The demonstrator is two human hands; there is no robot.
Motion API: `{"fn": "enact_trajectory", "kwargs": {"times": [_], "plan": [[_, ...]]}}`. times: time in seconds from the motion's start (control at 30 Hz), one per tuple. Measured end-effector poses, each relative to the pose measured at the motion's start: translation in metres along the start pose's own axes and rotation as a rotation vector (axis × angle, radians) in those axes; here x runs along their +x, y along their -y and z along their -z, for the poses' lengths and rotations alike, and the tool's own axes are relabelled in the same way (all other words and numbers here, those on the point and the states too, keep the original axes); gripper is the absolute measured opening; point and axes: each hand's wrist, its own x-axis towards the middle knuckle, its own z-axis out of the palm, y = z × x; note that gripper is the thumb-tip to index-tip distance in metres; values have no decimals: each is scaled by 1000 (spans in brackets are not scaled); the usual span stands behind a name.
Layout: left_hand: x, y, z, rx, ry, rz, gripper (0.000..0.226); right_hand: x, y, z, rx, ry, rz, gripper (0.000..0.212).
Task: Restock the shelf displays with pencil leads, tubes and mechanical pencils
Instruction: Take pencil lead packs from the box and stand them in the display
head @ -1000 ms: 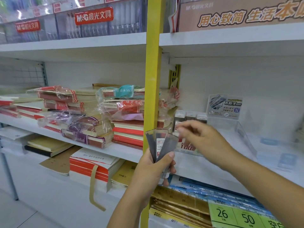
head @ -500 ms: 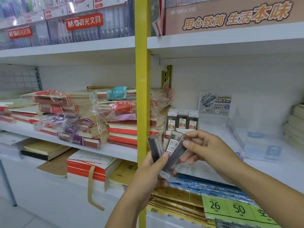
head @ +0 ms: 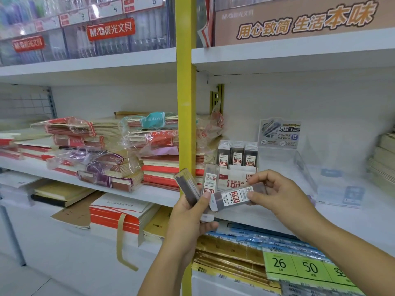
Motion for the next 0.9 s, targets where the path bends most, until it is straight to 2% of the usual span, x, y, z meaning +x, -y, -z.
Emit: {"fn": "enact_trajectory", "kwargs": {"times": [0.07, 0.13, 0.23, 0.3, 0.37, 0.43, 0.5, 0.63, 0.7, 0.8, 0.9], "plan": [[1, -1, -1, -63, -4, -25, 40, 0, -1, 0, -203, 34, 30, 35], [3, -3, 0, -105, -6, -53, 42, 1, -1, 0, -374, 140, 16, 39], [5, -5, 1, -109, 5, -75, 44, 2, 4, -4, -426, 339, -11, 48], [6, -5, 2, -98, -7, -86, 43, 5, 9, -5, -429, 453, -20, 62], [8, -6, 5, -87, -46, -104, 37, 11, 16, -4, -381, 495, -35, 80], [10, -8, 9, -72, -63, -123, 31, 22, 24, -3, -322, 438, -15, 90], [12, -9, 12, -60, -76, -128, 28, 39, 33, -2, -272, 316, 49, 90], [13, -8, 14, -15, -76, -132, 22, 80, 42, -5, -456, -9, 240, 67], [14, -7, 16, 3, -92, -139, 19, 99, 37, -5, -531, -125, 264, 53], [15, -6, 18, 32, -112, -134, 17, 118, 24, -8, -580, -199, 278, 48], [16, -5, 20, 55, -114, -126, 17, 126, 13, -13, -611, -176, 289, 48]]}}
